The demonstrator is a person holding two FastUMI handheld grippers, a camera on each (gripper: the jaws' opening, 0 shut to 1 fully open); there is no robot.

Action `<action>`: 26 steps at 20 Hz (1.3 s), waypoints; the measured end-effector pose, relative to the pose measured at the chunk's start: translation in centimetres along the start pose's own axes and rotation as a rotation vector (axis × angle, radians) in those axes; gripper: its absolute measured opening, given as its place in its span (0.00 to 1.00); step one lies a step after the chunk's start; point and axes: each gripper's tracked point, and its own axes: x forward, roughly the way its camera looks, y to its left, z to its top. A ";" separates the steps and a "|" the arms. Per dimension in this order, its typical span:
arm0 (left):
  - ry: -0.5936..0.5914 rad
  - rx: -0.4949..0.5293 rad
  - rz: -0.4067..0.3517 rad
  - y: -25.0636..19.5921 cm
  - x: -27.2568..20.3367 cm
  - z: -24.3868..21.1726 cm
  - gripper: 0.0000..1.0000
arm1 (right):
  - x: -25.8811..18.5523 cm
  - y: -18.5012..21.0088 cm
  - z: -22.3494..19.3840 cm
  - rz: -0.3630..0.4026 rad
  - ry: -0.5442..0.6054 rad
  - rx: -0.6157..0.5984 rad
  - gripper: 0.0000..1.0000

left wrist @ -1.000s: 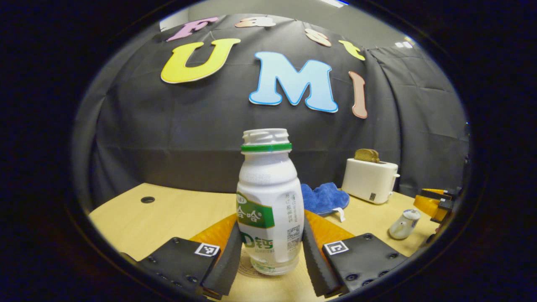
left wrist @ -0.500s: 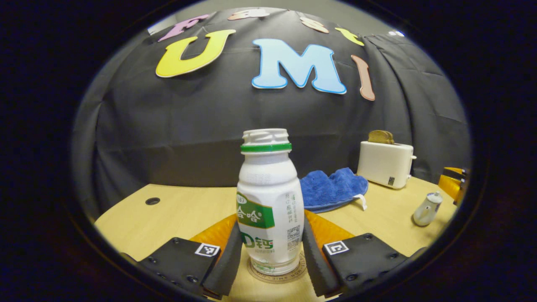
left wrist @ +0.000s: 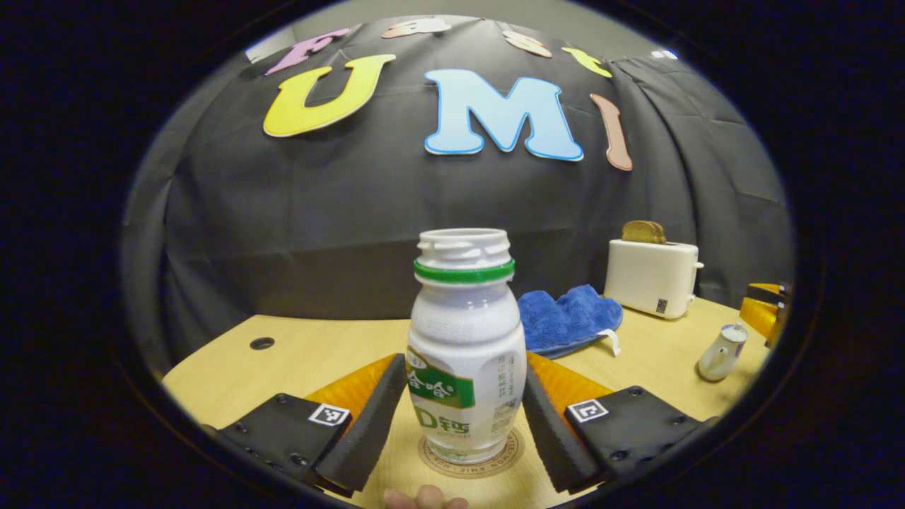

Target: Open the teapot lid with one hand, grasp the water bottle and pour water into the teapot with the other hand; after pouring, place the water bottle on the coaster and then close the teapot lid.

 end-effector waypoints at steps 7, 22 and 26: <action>-0.003 -0.010 0.015 -0.1 -2.1 0.0 1.00 | -0.6 0.4 0.7 0.003 -0.026 0.012 0.53; -0.070 -0.042 0.058 -8.3 -20.2 -3.3 1.00 | -10.3 11.1 -1.8 0.096 0.058 0.073 0.96; -0.135 0.007 0.067 -9.8 -23.7 -2.6 1.00 | -12.6 10.9 -1.0 0.049 -0.008 0.126 0.96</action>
